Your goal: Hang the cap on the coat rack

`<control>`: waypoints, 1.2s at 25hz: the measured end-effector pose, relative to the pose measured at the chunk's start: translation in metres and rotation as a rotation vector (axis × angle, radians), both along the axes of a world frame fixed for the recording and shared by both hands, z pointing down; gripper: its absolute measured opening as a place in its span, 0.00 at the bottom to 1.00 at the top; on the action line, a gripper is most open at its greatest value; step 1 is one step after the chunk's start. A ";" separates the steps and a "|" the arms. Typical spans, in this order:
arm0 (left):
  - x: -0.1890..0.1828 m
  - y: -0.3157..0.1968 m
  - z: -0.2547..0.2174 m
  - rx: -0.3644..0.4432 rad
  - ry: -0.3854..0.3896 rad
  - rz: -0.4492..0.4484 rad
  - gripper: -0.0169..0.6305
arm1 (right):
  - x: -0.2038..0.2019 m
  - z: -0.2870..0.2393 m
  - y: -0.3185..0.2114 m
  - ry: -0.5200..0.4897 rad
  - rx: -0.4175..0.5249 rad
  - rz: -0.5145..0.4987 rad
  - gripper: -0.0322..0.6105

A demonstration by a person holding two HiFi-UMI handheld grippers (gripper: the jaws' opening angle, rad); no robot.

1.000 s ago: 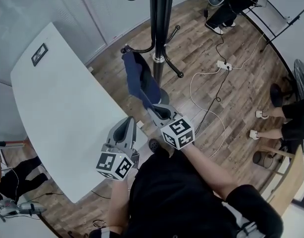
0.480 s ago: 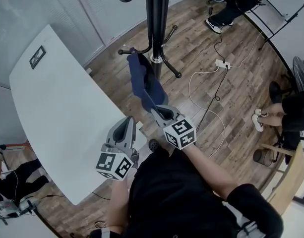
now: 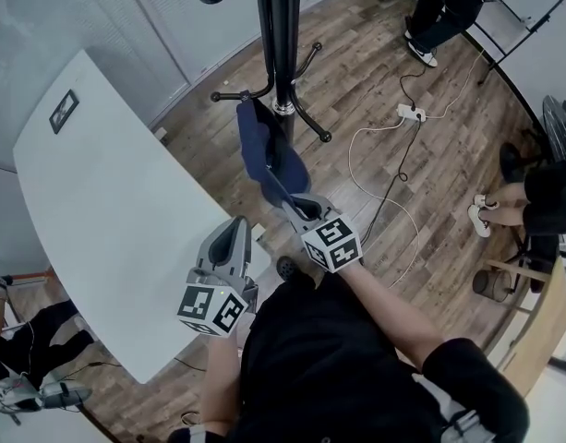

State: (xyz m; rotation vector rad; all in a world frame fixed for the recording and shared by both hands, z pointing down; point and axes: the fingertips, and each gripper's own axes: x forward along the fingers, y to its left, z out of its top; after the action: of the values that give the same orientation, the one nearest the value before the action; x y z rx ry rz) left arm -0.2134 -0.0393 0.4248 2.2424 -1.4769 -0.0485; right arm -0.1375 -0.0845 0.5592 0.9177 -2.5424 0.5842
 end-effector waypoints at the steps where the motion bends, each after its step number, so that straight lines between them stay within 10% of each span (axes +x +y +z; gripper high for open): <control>1: 0.000 0.000 0.000 -0.001 0.000 0.000 0.05 | 0.000 0.003 -0.001 0.008 0.002 -0.001 0.12; 30: -0.003 0.017 0.007 -0.036 -0.016 -0.013 0.05 | -0.026 0.086 -0.035 0.137 -0.010 -0.036 0.12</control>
State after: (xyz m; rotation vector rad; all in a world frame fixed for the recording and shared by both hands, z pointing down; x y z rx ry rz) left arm -0.2168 -0.0225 0.4322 2.2098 -1.4890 -0.0086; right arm -0.1634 -0.1196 0.6448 0.8761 -2.4269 0.5051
